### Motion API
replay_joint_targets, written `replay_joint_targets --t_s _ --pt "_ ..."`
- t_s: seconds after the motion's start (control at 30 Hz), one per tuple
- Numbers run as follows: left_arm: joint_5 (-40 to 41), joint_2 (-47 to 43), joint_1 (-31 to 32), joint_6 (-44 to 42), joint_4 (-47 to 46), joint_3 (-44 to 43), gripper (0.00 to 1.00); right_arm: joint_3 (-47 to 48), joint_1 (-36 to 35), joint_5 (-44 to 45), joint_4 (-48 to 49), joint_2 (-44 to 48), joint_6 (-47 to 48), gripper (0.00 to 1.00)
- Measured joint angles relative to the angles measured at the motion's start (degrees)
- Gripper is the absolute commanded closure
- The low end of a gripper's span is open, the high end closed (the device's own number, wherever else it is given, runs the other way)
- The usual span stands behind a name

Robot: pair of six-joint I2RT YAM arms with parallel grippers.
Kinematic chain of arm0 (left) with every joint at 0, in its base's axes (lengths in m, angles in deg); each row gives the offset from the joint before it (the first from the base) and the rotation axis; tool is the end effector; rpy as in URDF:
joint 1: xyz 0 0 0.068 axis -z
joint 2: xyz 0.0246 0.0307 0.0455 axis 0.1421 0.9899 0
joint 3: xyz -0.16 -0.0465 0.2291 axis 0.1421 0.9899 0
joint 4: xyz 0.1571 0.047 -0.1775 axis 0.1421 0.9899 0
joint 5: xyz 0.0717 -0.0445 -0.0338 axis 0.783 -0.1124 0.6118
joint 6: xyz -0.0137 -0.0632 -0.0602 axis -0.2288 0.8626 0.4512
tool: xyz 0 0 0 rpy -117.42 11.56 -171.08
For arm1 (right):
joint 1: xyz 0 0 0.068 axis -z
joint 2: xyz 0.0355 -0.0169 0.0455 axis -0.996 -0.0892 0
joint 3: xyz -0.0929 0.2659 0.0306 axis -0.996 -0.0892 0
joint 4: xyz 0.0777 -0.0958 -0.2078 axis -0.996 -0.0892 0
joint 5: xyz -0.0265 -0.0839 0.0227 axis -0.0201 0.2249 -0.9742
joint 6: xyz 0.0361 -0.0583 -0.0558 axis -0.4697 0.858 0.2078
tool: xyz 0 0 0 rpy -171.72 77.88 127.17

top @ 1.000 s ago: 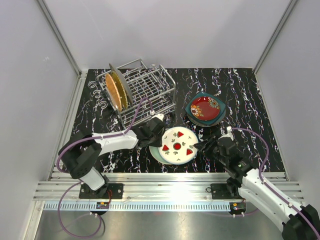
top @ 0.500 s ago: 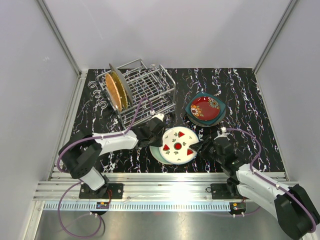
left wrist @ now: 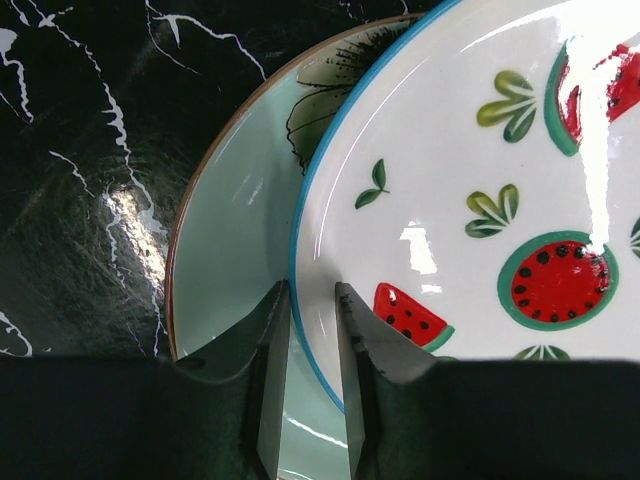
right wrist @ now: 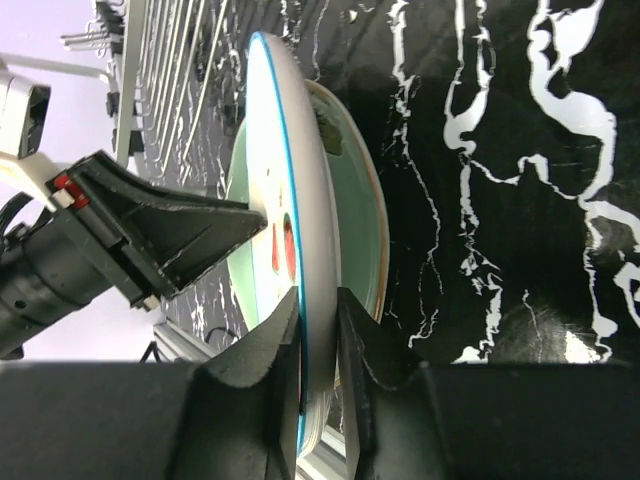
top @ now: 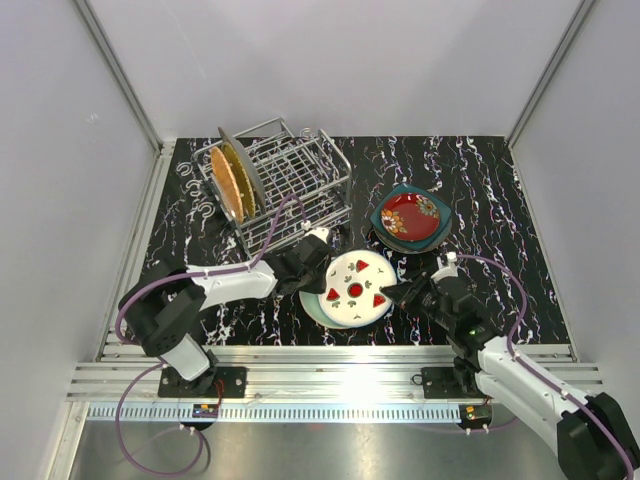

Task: Load the plates into the dish rack
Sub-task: Grab a plate with the right arm

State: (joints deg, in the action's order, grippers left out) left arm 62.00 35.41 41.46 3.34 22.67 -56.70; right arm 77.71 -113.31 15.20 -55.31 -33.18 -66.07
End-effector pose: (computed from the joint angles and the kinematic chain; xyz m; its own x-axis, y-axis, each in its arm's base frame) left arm 0.2159 -0.2394 0.1544 -0.8284 0.1250 -0.5461 0.3030 0.9198 -0.2492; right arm 0.1406 0.0883 0.1508 -0.6812 0.5980 -0.4223 0.0065 0.5817 0.8133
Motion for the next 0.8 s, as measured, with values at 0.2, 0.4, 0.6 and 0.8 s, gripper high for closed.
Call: replay_joint_targets --t_s 0.2,0.4,0.6,0.8 --pt "0.07 0.11 0.0 -0.31 -0.37 0.0 0.73 0.0 0.11 -0.96 1.2 -1.77 0.42 0.65" --pt "0.11 0.11 0.0 -0.37 -0.44 0.0 0.72 0.24 0.31 -2.03 3.8 -6.64 0.55 0.71" --pt "0.07 0.11 0.09 -0.87 -0.17 -0.13 0.67 1.25 0.46 -2.12 2.89 -7.98 1.68 0.98" --pt "-0.87 -0.57 1.05 -2.36 2.6 -1.38 0.54 3.39 0.42 -2.16 -3.37 -4.15 3.69 1.0"
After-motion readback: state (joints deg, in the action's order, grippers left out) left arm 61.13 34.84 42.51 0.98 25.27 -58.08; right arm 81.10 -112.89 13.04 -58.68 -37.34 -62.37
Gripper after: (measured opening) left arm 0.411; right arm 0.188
